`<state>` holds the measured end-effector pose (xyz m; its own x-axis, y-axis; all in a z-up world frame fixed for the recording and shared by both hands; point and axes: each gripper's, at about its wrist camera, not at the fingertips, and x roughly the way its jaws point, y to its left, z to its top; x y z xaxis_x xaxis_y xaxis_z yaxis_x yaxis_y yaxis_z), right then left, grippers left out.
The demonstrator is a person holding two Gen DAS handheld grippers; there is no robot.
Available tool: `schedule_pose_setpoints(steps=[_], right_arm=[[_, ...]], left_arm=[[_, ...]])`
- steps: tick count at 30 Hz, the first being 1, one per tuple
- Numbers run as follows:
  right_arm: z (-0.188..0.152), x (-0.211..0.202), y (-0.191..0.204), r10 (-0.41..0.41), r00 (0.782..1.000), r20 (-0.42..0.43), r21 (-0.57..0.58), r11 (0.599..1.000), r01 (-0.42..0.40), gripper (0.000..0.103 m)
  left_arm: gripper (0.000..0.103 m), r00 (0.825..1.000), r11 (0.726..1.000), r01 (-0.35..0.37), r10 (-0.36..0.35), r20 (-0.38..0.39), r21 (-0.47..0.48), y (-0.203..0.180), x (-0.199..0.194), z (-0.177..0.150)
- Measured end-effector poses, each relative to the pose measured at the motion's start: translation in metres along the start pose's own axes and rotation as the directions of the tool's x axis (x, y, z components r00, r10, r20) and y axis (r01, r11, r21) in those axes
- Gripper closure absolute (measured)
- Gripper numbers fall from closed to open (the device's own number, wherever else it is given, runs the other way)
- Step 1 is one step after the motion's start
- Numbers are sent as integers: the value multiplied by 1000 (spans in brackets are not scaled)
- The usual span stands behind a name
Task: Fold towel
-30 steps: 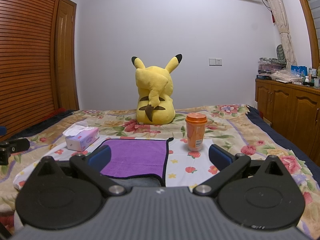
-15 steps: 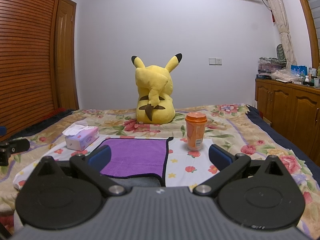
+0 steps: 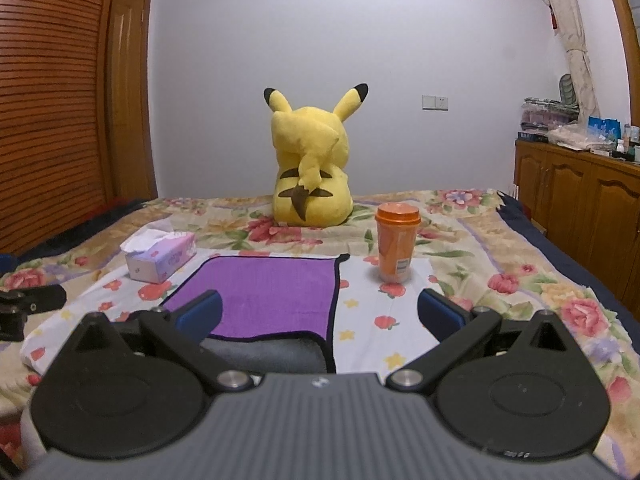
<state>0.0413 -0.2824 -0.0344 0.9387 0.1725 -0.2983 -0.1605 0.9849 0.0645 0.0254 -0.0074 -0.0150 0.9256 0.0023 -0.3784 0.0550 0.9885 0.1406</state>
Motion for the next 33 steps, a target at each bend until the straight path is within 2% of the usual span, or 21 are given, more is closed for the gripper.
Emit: schedule_pose_setpoints(steps=[14,33], right_arm=[[-3,28,4,-3,999,-45,-4,1000,3,0],[-8,77,13,18,993,-113,-49,999,-24,0]], left_arm=[[0,996,1000,18,-18,-90,1,5,41,-3],[0,990,999,37,-35,-136,7,16,92,2]])
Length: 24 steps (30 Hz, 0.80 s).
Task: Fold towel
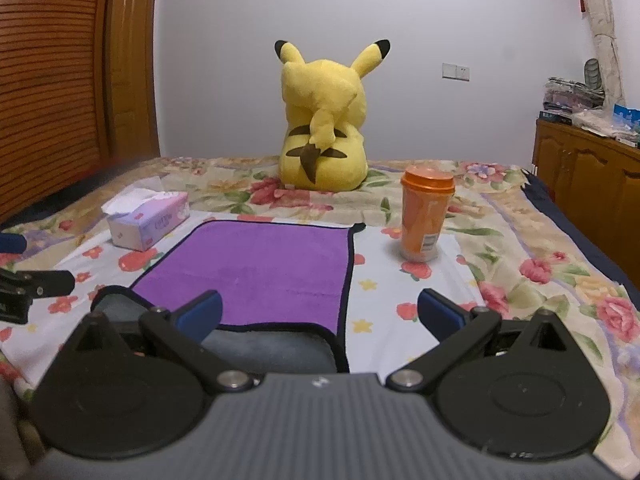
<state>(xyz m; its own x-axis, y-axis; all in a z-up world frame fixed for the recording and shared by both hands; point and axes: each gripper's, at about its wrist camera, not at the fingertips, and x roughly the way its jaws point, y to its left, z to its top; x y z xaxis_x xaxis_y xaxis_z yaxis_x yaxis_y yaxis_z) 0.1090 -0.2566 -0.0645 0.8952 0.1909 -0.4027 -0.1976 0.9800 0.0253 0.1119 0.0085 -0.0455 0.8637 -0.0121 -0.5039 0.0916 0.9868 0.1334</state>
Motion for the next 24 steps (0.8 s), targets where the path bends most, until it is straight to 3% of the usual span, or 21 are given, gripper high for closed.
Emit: schedule_pose_setpoints(steps=[24], right_arm=[[3,65,-4,27,995,-96,-18,999,-29,0]], left_arm=[[1,995,999,16,-20,-96,-43,37,70,0]])
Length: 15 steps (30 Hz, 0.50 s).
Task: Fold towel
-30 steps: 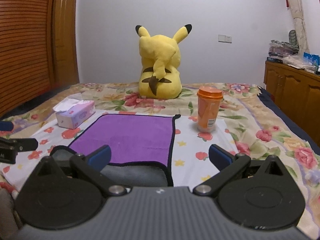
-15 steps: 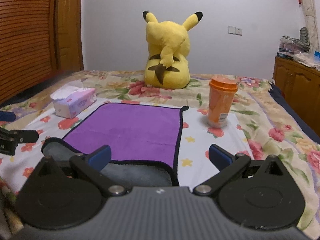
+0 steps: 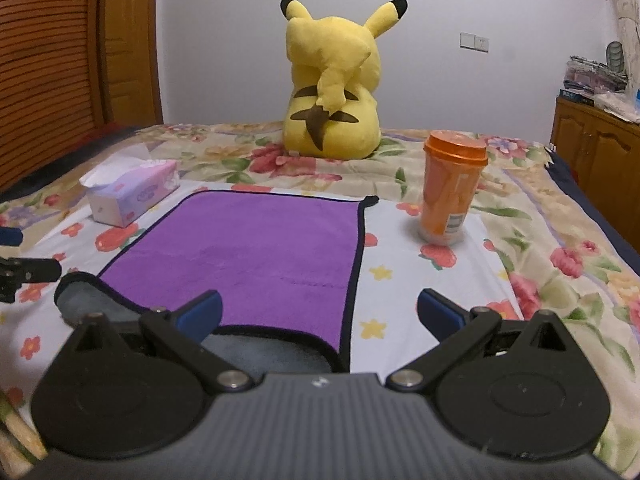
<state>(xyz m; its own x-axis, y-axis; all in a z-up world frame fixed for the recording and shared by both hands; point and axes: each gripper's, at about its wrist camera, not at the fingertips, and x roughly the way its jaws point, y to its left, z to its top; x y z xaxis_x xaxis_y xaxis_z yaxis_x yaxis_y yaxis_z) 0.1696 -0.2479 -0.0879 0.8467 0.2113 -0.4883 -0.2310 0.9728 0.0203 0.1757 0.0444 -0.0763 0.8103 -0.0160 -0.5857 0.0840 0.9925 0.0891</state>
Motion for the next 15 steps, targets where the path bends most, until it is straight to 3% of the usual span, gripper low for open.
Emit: schedule_pose_setpoints(steps=[9,15], right_arm=[[1,17,-3,11,999,-42,-1,1000,-11,0],[-1,29,-10,14,995,-100,22,1000,-12,0]], left_arm=[[13,998,999,39,-40,-41,-39,13,16,1],[29,991,995,77,-84,-108,-61,17,30,-1]])
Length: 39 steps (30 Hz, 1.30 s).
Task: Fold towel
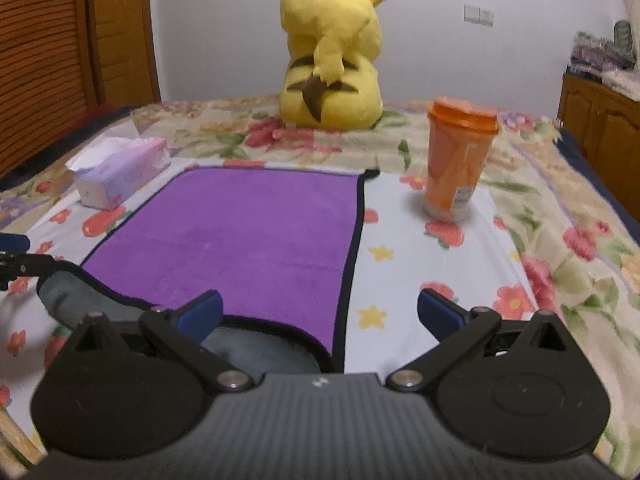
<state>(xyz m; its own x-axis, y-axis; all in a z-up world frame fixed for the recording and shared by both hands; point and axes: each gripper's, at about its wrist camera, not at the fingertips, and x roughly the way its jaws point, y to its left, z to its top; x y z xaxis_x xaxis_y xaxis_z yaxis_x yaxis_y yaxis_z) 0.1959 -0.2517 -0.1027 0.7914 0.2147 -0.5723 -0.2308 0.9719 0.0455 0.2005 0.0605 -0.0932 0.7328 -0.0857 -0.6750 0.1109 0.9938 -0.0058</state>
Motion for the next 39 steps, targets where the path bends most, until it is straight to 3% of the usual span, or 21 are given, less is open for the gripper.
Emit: schedule_pose_setpoints(steps=[2,12,14,22,27,32,37,38,39], right_arm=[[-1,4,-2,-8,1000,-22,8,1000,8,0],[-7,19,-8,26,991,-128,38,999,-22,3],[-8,21,-8,39,988,-150,44,998,-33,16],[-11,23,-10,99,974,-206,75,994,-86,29],[-8,22,-9,123,968,-218,73,991,-109,48],[-5,20,-10,122,969,-217,55,992,-113,75],[-4,20,-11,123,970,-209,44,992,-117,86],[-5,21,-11,125,970,-207,39,992,-120,97],[-4,21,-11,129,970,-206,36,992,-124,98]], left_arm=[[37,999,999,21,-22,-35,-29,4,5,-1],[52,992,999,41,-43,-118,-21,3,18,-8],[54,991,999,42,-45,-124,-22,3,18,-9],[63,989,998,51,-53,-139,-20,3,20,-11],[70,990,999,43,-44,-134,-12,1,20,-11],[88,991,999,40,-40,-125,-3,2,20,-10],[92,992,999,51,-50,-115,3,1,20,-9],[92,993,999,51,-51,-110,3,1,19,-8],[92,993,999,51,-51,-103,4,0,17,-7]])
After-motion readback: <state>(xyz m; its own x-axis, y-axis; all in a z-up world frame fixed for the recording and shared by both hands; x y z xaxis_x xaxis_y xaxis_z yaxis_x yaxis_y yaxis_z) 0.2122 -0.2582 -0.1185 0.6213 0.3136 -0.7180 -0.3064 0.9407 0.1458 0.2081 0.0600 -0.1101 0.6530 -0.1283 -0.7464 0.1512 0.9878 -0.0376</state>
